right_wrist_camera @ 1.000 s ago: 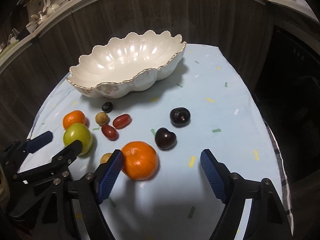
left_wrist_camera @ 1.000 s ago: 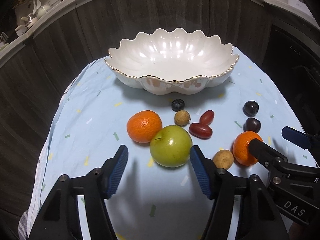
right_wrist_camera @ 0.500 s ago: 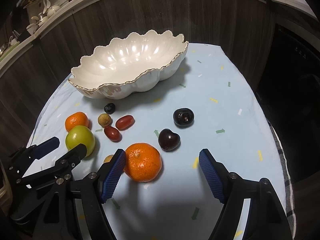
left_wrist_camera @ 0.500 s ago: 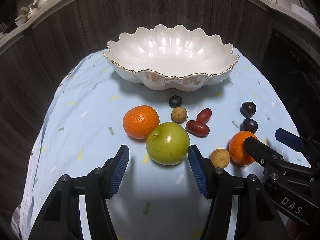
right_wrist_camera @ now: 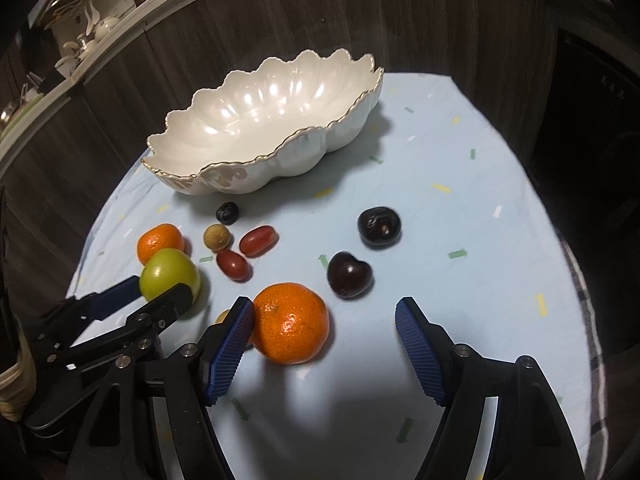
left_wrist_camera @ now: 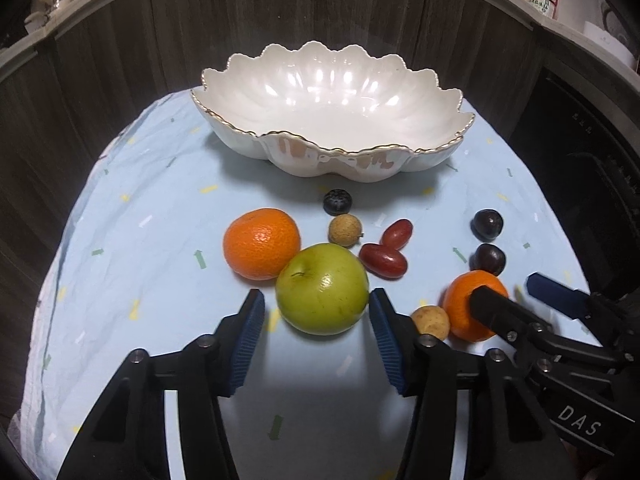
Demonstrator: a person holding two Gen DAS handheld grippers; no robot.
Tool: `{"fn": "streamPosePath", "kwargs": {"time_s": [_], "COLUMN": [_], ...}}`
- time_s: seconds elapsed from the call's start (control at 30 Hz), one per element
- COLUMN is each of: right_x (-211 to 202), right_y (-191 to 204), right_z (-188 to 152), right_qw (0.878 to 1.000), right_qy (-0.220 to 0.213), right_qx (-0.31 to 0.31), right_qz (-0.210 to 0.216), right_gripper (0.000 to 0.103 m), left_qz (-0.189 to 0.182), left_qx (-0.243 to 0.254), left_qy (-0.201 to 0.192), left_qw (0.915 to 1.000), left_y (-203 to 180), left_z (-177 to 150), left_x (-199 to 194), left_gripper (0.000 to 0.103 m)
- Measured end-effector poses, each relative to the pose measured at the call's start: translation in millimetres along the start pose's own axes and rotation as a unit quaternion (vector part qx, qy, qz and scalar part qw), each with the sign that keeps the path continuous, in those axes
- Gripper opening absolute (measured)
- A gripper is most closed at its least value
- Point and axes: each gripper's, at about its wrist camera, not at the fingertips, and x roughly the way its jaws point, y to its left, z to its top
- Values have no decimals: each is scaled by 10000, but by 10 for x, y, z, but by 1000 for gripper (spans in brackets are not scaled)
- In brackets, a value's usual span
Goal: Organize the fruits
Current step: 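Move the left tool to the green apple while the right tool approaches the large mandarin, then grasp the green apple with the left tool while the right tool grasps the mandarin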
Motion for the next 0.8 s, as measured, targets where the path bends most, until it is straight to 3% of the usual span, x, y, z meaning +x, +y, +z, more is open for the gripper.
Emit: {"fn": "streamPosePath", "kwargs": {"time_s": [0.23,0.4,0.8], "right_x": [40,29,134], "right_y": [-5,30,52], "right_z": [-1,-9,-28], "right_qw": [9997,9991,9972], "right_qy": [47,100,250], "right_qx": [106,114,314], "right_qz": [235,395,625], "right_gripper": [69,57,55], "left_qz": [7,106,479], "left_qx": [17,91,196], "left_qy": [1,5,-262], "left_qw": [10000,9999,9983], "left_y": [-20,-50,-31], "left_z": [15,14,-37], "left_x": [7,-28,-186], "left_gripper": [47,46,46]}}
